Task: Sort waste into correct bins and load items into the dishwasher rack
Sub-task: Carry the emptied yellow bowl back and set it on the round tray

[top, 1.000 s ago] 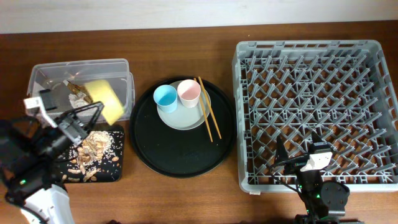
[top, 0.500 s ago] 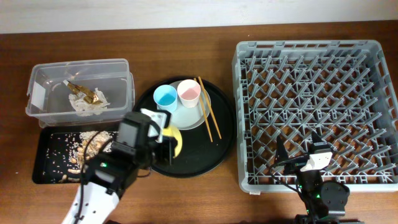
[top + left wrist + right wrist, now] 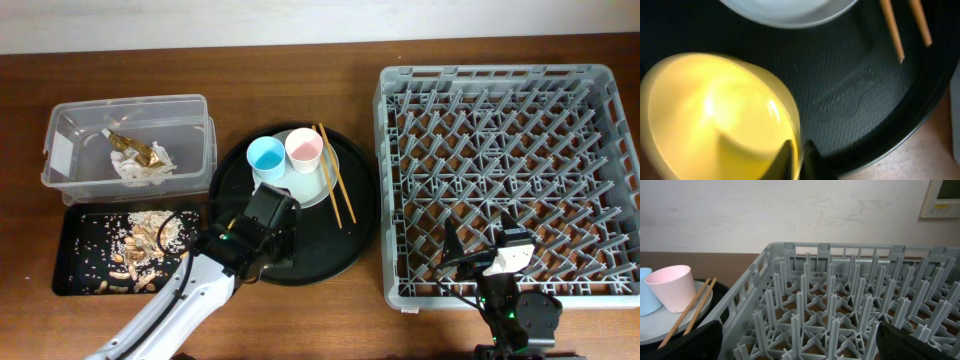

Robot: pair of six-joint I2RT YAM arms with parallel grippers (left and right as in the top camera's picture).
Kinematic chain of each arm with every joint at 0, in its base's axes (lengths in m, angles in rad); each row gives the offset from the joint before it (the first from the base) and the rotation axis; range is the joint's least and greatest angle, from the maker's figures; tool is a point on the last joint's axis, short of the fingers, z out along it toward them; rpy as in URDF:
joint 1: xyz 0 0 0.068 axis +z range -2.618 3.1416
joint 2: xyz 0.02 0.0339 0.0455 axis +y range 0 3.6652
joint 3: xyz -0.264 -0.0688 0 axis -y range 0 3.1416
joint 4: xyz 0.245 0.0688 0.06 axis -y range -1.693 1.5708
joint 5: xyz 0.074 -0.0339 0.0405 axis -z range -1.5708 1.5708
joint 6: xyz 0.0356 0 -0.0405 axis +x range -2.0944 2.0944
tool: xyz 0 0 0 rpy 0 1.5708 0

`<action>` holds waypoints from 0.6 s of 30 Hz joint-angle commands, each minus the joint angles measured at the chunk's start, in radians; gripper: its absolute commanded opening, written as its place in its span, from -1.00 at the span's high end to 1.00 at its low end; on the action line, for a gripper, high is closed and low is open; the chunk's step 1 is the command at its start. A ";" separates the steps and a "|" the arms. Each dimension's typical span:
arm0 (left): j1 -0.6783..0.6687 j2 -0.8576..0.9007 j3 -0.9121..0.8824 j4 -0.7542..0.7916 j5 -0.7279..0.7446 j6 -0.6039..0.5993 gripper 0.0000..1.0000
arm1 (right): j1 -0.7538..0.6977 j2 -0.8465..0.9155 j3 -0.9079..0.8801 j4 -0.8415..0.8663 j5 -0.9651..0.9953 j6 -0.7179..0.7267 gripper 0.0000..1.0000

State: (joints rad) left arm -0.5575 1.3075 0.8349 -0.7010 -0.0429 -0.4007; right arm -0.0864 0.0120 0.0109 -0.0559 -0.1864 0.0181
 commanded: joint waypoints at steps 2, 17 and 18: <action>-0.005 0.010 -0.002 0.047 -0.026 -0.006 0.38 | -0.006 -0.005 -0.005 -0.005 -0.013 -0.003 -0.97; -0.005 0.022 0.051 0.079 -0.052 -0.006 -0.21 | -0.006 -0.005 -0.005 -0.005 -0.013 -0.003 -0.97; -0.005 0.022 0.052 0.079 -0.052 -0.006 -0.21 | -0.006 -0.005 -0.005 -0.005 -0.013 -0.003 -0.97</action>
State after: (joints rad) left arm -0.5571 1.3224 0.8612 -0.6205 -0.0799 -0.4091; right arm -0.0864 0.0120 0.0109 -0.0559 -0.1864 0.0189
